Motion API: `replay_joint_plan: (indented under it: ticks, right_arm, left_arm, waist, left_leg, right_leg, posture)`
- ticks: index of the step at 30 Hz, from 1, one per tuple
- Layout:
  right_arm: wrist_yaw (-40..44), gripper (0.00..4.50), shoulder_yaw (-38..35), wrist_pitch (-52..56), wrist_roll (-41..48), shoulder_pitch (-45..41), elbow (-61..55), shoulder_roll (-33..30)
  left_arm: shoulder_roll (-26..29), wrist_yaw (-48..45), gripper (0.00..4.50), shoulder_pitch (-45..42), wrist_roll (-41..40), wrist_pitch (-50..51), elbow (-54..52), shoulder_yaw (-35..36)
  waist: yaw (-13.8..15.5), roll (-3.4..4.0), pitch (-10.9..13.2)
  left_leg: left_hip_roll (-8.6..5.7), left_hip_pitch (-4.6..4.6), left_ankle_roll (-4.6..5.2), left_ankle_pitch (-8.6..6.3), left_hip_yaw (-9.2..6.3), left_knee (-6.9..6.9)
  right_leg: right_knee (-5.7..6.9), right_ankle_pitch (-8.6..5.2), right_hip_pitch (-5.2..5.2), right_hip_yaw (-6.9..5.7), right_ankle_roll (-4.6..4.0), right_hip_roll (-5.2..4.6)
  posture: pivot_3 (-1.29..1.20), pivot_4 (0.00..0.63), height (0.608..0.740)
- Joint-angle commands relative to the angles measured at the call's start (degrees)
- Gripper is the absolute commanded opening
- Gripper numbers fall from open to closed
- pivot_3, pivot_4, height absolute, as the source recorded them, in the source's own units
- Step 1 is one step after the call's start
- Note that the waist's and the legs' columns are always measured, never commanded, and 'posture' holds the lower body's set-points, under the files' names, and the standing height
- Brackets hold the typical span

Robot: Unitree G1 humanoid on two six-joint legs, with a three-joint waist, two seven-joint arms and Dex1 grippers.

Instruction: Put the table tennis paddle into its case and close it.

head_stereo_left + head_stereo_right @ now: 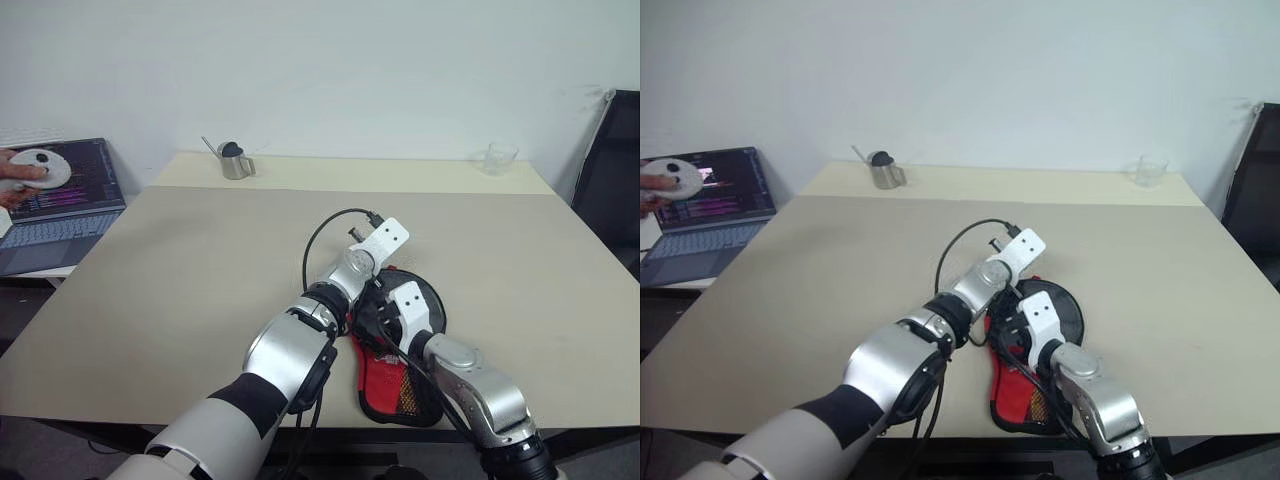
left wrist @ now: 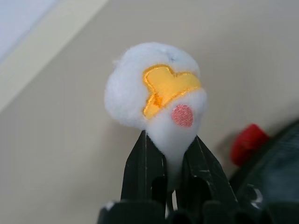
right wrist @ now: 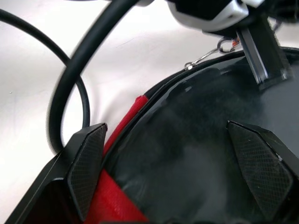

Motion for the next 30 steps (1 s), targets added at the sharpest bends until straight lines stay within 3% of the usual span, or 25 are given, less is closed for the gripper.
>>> replay_joint_plan:
  ticks: [1, 11, 23, 30]
  right_arm:
    - [-0.56, 4.50, 0.48, 1.55, 0.21, 1.26, -1.81, 0.36]
    - [-1.20, 4.50, 0.40, 3.12, 0.43, 3.08, -3.99, 0.25]
    - [-2.83, 4.50, 0.15, 4.29, 0.59, 4.73, -5.74, 0.90]
    - [-3.58, 4.50, 0.03, 4.41, 0.69, 4.69, -5.50, 1.74]
  left_arm:
    - [0.34, 4.90, 0.02, -3.27, 0.66, -1.82, -1.22, 0.75]
    - [0.19, 9.40, 0.02, -4.28, 6.12, -4.98, -0.92, -3.72]
    - [-6.73, 10.20, 0.02, -5.27, 14.51, -13.33, -0.74, -13.10]
    - [-9.77, 5.12, 0.02, -1.28, 16.64, -15.02, -0.46, -16.98]
  waist:
    - [0.01, 0.00, 0.00]
    - [0.01, -0.01, 0.00]
    - [0.13, -0.01, 0.00]
    - [0.14, -0.01, 0.00]
  left_leg:
    - [0.00, 0.00, 0.00, 0.00, -0.01, 0.00]
    - [0.00, 0.00, 0.00, 0.00, -0.01, -0.01]
    - [0.02, -0.10, 0.00, -0.02, 0.00, -0.15]
    - [0.01, -0.12, 0.01, -0.02, -0.02, -0.17]
  right_leg:
    - [0.00, 0.00, 0.00, 0.00, 0.00, 0.00]
    - [-0.02, 0.00, 0.00, -0.02, 0.00, -0.01]
    - [-0.37, 0.01, 0.02, -0.04, 0.01, -0.02]
    - [-0.41, 0.01, 0.02, -0.07, 0.01, -0.02]
  posture:
    - [0.00, 0.150, 0.740]
    - [0.00, 0.150, 0.740]
    - [0.00, 0.150, 0.740]
    - [0.00, 0.150, 0.740]
